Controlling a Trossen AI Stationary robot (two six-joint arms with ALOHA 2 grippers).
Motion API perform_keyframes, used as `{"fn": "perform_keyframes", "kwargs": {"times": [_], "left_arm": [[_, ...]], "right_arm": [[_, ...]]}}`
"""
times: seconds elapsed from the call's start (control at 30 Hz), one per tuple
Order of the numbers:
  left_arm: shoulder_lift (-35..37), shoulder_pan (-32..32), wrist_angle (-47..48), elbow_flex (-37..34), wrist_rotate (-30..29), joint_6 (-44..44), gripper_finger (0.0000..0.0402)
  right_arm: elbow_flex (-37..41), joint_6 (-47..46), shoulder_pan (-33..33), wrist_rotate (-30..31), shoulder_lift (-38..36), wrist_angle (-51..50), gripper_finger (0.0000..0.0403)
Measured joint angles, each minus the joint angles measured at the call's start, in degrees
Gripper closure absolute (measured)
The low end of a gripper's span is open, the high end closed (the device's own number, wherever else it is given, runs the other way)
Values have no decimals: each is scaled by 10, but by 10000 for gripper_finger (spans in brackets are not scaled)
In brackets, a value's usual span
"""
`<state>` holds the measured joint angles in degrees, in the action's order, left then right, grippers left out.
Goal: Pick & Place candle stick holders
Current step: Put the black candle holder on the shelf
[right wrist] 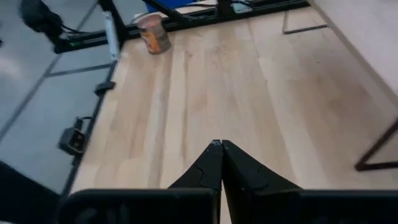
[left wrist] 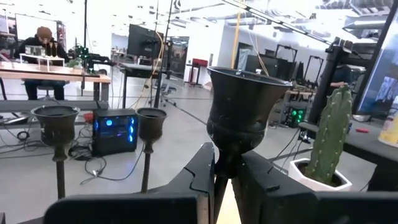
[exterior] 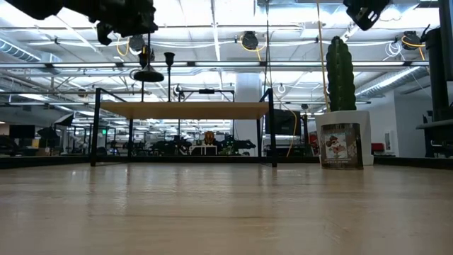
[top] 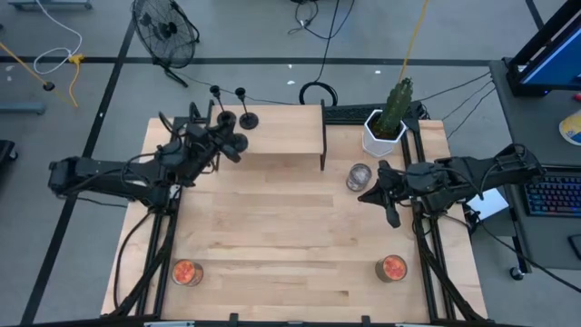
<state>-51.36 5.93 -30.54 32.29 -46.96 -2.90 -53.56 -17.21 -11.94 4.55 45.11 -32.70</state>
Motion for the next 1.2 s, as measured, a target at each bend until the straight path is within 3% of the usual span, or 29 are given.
{"fn": "perform_keyframes", "kwargs": {"times": [0.43,0.67,1.2], "left_arm": [[0,66,0,0,83,-6,368],[0,92,3,0,113,-8,368],[0,141,31,0,161,-29,368]], "right_arm": [[104,-16,6,43,-106,55,403],[137,-14,20,32,-176,34,403],[245,-47,30,29,-302,101,403]]}}
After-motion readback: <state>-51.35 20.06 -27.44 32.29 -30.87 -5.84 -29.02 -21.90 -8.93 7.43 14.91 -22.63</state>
